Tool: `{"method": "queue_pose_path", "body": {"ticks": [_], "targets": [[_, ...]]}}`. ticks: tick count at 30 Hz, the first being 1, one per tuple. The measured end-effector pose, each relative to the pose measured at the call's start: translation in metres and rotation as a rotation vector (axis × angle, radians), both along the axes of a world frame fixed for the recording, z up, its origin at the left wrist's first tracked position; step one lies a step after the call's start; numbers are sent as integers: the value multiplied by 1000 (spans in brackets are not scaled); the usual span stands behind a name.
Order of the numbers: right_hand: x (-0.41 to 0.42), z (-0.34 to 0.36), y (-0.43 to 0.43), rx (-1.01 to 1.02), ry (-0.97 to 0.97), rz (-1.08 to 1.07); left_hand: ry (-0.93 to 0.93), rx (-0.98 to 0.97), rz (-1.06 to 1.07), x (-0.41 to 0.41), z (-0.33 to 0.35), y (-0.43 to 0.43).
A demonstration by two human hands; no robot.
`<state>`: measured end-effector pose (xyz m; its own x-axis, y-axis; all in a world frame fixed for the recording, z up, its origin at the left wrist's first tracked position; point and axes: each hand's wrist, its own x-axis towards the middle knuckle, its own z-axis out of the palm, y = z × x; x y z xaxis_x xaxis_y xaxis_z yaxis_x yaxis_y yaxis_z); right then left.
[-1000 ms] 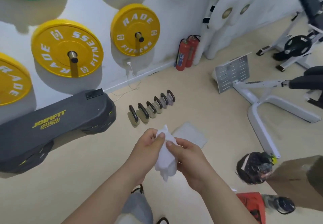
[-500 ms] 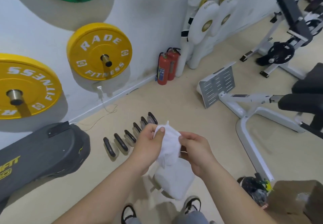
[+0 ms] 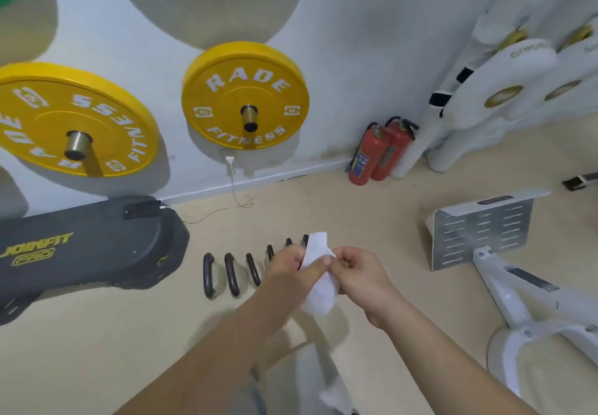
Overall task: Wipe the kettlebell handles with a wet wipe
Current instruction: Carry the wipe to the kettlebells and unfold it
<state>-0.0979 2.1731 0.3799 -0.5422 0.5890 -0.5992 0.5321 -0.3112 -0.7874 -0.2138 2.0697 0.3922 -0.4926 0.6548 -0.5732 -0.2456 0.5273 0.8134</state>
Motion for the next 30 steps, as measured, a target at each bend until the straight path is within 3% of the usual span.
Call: {"method": "queue_pose_path", "body": {"ticks": [3,10,14,23,27,30], "targets": [[-42,-19,31,-37,-14,18,72,-43,-32,-50,-18,29],[-115,-93,117,-167,6,-290,132,-21,-129,-134,-95,99],[-140,-195,169,-158,-32,-465,95,-60,-39,-148,-181,140],[-160,-471,228,-421,-4,-590,53,-98,115,-138,-438,210],[-175,-541,239,-489,84,-507,6,-90,85,-143,-521,228],[-181,-574,246,-394,102,-451,42,-68,51,-144,-561,233]]}}
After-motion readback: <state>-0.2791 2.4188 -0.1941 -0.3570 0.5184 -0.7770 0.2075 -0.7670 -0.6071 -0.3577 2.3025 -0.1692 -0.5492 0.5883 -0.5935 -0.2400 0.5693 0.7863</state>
